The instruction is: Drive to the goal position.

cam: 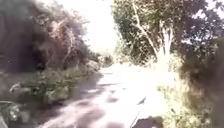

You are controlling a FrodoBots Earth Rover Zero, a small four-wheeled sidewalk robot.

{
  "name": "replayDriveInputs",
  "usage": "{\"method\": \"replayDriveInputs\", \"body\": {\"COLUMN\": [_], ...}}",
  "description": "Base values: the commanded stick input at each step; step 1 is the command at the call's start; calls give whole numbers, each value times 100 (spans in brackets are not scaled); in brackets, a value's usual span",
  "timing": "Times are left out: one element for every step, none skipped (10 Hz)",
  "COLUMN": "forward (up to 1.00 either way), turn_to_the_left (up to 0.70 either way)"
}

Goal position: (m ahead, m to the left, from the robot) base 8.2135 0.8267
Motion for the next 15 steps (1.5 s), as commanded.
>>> {"method": "replayDriveInputs", "body": {"forward": [100, 100, 100, 100, 100, 100, 100, 100, 100, 100, 100, 100, 100, 100, 100], "turn_to_the_left": [26, 13, 0, 0, 0, 0, 0, 0, 0, 0, 0, 0, 0, 0, 0]}}
